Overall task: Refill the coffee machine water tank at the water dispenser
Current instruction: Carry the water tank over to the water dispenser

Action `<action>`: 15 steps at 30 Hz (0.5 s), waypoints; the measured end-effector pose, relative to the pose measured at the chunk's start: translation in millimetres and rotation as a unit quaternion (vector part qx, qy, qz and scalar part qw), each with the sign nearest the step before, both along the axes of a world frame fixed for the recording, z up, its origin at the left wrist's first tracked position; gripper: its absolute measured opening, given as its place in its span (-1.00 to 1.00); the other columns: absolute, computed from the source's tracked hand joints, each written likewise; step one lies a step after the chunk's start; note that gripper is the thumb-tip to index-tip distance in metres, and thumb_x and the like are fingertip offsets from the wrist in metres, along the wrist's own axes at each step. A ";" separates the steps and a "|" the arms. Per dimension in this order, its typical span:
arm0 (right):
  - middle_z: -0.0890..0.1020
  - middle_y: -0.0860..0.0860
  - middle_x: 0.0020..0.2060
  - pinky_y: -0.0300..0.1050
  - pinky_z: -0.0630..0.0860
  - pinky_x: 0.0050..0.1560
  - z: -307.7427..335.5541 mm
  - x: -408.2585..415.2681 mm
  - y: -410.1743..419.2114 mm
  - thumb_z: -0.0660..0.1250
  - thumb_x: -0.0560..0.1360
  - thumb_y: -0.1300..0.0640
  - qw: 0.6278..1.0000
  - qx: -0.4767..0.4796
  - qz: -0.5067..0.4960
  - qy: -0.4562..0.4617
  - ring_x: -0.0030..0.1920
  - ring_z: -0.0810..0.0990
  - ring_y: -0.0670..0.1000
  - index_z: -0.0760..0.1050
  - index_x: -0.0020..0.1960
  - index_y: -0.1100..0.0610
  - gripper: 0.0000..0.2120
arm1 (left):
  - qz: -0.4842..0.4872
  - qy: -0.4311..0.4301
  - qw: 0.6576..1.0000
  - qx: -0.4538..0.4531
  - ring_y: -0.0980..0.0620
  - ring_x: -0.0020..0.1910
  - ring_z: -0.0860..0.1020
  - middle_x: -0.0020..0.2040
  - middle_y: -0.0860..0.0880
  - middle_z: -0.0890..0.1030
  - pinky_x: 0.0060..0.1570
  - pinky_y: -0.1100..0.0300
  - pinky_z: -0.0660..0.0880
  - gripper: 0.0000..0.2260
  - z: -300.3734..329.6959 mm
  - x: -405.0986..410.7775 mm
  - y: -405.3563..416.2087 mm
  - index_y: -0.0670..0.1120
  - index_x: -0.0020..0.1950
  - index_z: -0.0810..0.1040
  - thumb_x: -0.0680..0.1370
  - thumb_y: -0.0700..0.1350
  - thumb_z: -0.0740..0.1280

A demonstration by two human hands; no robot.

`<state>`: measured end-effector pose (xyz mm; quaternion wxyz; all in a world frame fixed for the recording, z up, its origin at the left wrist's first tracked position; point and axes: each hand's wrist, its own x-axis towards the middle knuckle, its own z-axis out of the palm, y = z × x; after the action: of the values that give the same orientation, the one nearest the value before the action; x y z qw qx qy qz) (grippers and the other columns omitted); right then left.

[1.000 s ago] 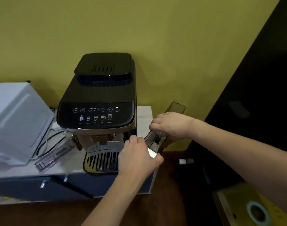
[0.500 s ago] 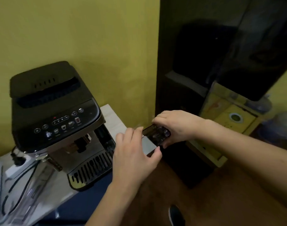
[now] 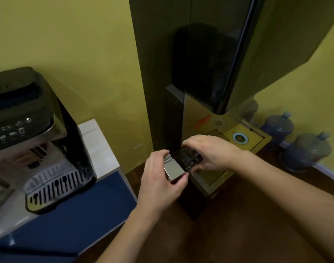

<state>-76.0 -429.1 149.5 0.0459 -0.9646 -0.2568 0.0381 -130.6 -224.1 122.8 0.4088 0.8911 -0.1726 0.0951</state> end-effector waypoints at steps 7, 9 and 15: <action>0.50 -0.04 0.28 0.00 0.51 0.27 -24.6 -19.8 -86.3 0.48 0.38 -0.20 0.982 0.171 -0.029 0.080 0.28 0.48 -0.07 0.34 0.42 0.03 -0.29 | 0.009 -0.036 0.999 0.003 0.14 0.05 0.43 0.06 0.06 0.48 0.05 0.23 0.46 -0.46 -0.1 -14.6 -85.9 -0.06 0.24 0.45 0.36 0.13 0.47; 0.41 -0.05 0.43 -0.07 0.37 0.42 -33.3 -26.6 -96.9 0.47 0.40 -0.13 0.980 0.180 -0.052 0.074 0.42 0.38 -0.07 0.25 0.51 0.01 -0.23 | 0.008 -0.045 0.999 0.010 0.13 0.04 0.44 0.04 0.04 0.49 0.05 0.20 0.45 -0.45 -3.3 -9.9 -101.6 -0.09 0.24 0.47 0.35 0.10 0.49; 0.02 0.03 0.62 -0.06 0.00 0.57 -104.1 -49.4 -116.0 0.28 0.57 -0.12 0.915 0.290 -0.274 0.062 0.61 -0.04 0.03 -0.06 0.62 0.13 -0.20 | 0.025 -0.011 0.999 0.042 0.11 0.07 0.42 0.06 0.05 0.49 0.07 0.21 0.40 -0.38 -9.7 20.3 -149.8 -0.11 0.29 0.46 0.32 0.14 0.48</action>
<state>-125.4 -545.0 45.4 0.3478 -0.9373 0.0214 0.0080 -110.3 -373.9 113.2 0.3670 0.9103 -0.1581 0.1078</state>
